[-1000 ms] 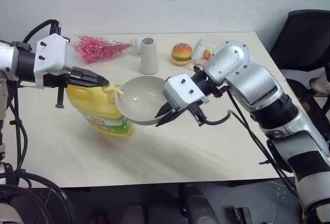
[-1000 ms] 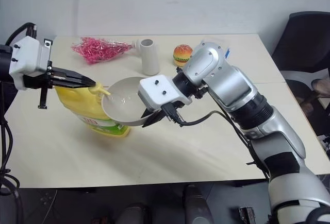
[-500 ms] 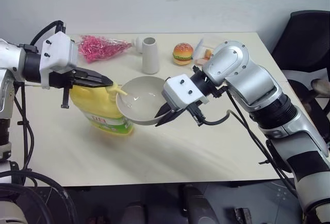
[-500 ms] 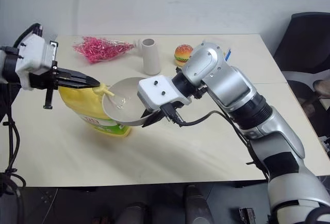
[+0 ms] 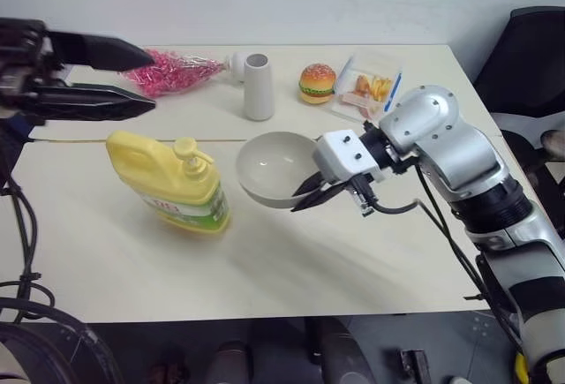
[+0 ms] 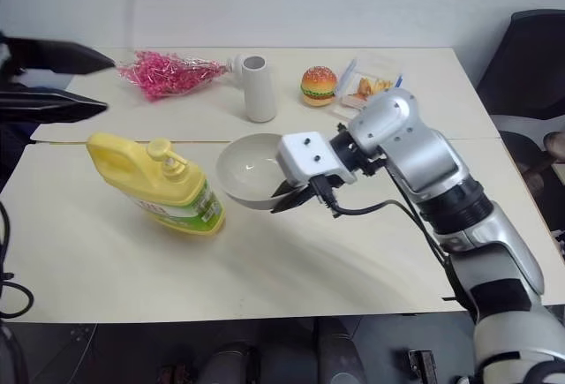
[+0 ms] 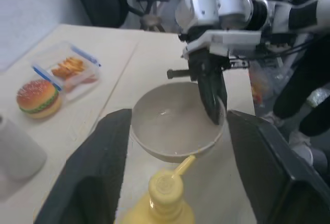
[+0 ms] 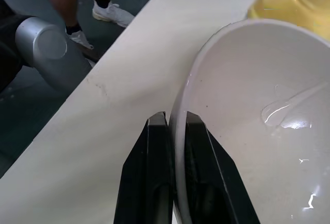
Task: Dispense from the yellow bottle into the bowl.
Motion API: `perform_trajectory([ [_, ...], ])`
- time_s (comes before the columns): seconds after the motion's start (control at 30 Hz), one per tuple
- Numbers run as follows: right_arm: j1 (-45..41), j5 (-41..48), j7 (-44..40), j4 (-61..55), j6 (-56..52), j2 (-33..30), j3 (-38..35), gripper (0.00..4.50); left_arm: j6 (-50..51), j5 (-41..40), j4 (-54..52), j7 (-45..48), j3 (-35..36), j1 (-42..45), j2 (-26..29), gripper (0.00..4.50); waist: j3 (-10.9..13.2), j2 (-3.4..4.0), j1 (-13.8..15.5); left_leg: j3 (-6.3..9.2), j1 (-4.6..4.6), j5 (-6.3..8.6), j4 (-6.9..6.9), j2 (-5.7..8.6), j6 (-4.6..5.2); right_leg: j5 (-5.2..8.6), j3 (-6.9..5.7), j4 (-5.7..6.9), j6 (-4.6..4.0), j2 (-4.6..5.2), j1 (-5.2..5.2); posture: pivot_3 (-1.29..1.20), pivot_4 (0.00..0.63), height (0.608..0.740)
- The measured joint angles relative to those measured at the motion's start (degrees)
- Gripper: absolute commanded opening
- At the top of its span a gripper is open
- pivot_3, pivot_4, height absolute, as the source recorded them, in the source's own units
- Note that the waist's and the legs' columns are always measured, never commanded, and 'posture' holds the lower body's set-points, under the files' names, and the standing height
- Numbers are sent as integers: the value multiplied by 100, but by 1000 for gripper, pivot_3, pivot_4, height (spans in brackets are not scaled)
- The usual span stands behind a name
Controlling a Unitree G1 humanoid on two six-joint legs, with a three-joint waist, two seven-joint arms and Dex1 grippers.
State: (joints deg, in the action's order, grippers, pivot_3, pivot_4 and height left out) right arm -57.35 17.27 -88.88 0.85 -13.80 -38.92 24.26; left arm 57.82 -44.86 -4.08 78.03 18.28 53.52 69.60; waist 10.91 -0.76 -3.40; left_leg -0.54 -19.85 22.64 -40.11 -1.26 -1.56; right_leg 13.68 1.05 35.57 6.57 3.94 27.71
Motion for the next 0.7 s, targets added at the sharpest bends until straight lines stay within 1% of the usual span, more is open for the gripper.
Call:
perform_trajectory([
  [0.03,248,-1,30,-2,55,-80,-117,0,232,-202,-246,-100,294,-247,79,4490,0,0,8,2,0,0,0,5,1,0,-3,0,0,8,-2,0,150,740],
  [0.17,1207,-201,390,281,473,-250,-497,0,697,-500,-1161,-507,1344,-1409,103,4490,4,-7,35,2,9,1,-7,31,3,-7,-5,2,12,38,-17,0,150,740],
  [0.23,1597,-446,739,615,830,-241,-644,0,908,-649,-1611,-710,1860,-2032,-45,4490,5,-9,36,-3,31,1,-12,41,3,-9,1,6,15,49,-38,0,150,740],
  [0.3,1973,-709,1273,1111,1166,-156,-823,0,1090,-768,-2127,-924,2408,-2727,-320,4490,6,-10,31,-5,59,2,-10,43,4,-12,6,-1,20,50,-65,0,150,740],
  [0.4,2295,-1077,1991,1826,1619,78,-935,0,1274,-1063,-2638,-1257,2898,-3335,-659,4490,13,-22,11,1,73,2,-11,41,5,-20,6,-3,17,48,-81,0,150,740],
  [0.5,2430,-1347,2472,2190,2096,289,-964,0,1290,-1327,-3072,-1573,3286,-3873,-936,4490,12,-21,-4,-1,83,-9,-8,41,-14,-22,12,1,16,49,-82,0,150,740],
  [0.57,2511,-1470,2647,2319,2350,361,-975,646,1238,-1375,-3380,-1703,3413,-4407,-1168,4500,13,-21,1,1,86,-15,-3,40,-25,-23,12,0,15,48,-84,0,150,740],
  [0.6,2522,-1510,2678,2365,2412,367,-975,884,1190,-1400,-3461,-1758,3419,-4581,-1244,4500,13,-22,9,6,83,-18,-5,40,-30,-24,10,-3,14,48,-85,0,150,740],
  [0.7,2521,-1514,2660,2410,2490,378,-977,1925,961,-1457,-3577,-1898,3468,-4814,-1256,4500,12,-22,23,9,106,-17,-4,41,-28,-24,10,-23,13,48,-114,0,150,740],
])
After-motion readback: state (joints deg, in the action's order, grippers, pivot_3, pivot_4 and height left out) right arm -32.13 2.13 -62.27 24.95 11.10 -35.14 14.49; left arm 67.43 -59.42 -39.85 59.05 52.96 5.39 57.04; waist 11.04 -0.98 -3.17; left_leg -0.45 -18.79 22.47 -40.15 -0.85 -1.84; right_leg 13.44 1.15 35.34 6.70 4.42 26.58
